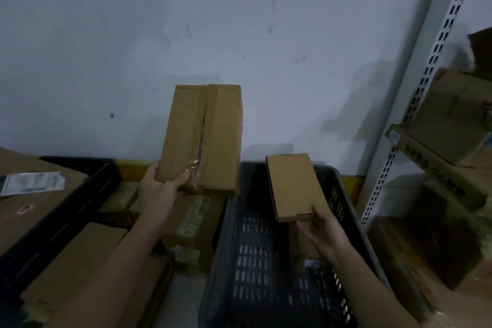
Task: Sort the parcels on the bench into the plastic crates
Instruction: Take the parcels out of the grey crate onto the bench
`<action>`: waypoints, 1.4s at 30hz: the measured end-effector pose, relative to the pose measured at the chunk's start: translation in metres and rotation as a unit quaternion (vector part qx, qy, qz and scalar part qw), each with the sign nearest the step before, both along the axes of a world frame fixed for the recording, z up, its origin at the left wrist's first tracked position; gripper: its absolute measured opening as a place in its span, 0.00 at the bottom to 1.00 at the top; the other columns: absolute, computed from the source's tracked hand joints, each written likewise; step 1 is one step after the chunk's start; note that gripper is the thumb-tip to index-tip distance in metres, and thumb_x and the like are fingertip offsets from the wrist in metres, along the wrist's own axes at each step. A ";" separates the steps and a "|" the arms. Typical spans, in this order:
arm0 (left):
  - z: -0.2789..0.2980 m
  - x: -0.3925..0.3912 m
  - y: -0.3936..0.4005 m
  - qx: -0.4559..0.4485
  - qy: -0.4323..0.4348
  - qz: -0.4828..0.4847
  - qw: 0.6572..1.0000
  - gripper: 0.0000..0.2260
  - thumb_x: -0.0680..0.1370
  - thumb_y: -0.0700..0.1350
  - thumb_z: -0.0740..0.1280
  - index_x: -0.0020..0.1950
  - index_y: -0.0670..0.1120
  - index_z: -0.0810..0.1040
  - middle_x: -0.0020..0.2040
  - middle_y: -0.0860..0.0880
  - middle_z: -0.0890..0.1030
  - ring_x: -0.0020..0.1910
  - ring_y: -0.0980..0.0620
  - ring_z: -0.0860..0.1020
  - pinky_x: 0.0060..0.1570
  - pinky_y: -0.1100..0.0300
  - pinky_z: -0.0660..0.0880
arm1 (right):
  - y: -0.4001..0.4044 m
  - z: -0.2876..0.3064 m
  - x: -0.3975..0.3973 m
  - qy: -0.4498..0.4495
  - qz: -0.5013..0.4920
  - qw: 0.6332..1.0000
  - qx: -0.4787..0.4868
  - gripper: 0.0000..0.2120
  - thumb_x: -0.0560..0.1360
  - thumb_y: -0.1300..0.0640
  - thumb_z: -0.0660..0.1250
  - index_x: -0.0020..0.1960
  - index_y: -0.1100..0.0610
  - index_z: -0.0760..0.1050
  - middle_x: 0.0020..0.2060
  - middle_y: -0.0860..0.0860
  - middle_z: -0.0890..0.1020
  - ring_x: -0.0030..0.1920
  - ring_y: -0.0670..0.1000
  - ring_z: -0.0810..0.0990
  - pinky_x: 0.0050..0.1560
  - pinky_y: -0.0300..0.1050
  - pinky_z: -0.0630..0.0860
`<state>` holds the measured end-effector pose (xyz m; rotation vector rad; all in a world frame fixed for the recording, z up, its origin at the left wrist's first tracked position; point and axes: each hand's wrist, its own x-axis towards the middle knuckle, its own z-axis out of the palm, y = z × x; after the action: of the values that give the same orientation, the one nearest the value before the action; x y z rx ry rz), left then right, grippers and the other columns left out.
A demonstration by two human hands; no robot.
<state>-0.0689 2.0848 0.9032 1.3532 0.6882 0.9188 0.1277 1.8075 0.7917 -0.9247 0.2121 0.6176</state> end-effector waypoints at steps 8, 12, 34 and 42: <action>0.011 -0.040 0.023 -0.011 -0.010 0.007 1.000 0.24 0.74 0.35 0.74 0.69 0.45 0.73 0.57 0.48 0.79 0.49 0.55 0.79 0.45 0.57 0.80 | 0.033 0.074 -0.053 -0.069 0.038 0.997 0.016 0.15 0.82 0.59 0.62 0.69 0.58 0.70 0.62 0.60 0.77 0.59 0.62 0.79 0.51 0.57 0.82; 0.013 -0.083 0.046 -0.013 -0.016 0.019 1.000 0.25 0.74 0.37 0.74 0.70 0.46 0.72 0.58 0.49 0.79 0.51 0.52 0.79 0.47 0.56 0.80 | 0.068 0.105 -0.092 -0.106 0.067 0.992 0.008 0.10 0.81 0.64 0.61 0.62 0.62 0.73 0.58 0.59 0.79 0.59 0.59 0.79 0.47 0.52 0.84; -0.034 -0.340 0.138 -0.109 0.057 -0.048 0.991 0.25 0.74 0.36 0.74 0.68 0.48 0.72 0.55 0.50 0.79 0.51 0.48 0.80 0.39 0.56 0.82 | 0.161 0.041 -0.325 -0.045 -0.005 0.991 -0.127 0.07 0.82 0.63 0.62 0.58 0.64 0.75 0.48 0.59 0.78 0.53 0.60 0.78 0.41 0.49 0.79; -0.039 -0.413 0.146 -0.031 0.216 -0.139 0.966 0.26 0.71 0.31 0.75 0.64 0.50 0.76 0.56 0.48 0.81 0.52 0.48 0.80 0.43 0.53 0.80 | 0.137 0.036 -0.350 -0.093 -0.039 0.986 -0.134 0.07 0.82 0.62 0.62 0.59 0.63 0.74 0.50 0.61 0.79 0.47 0.58 0.79 0.47 0.53 0.81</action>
<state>-0.4817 2.2308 0.8640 1.5642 0.8209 0.3758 -0.2224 1.9443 0.8277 -1.2212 0.1655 0.4326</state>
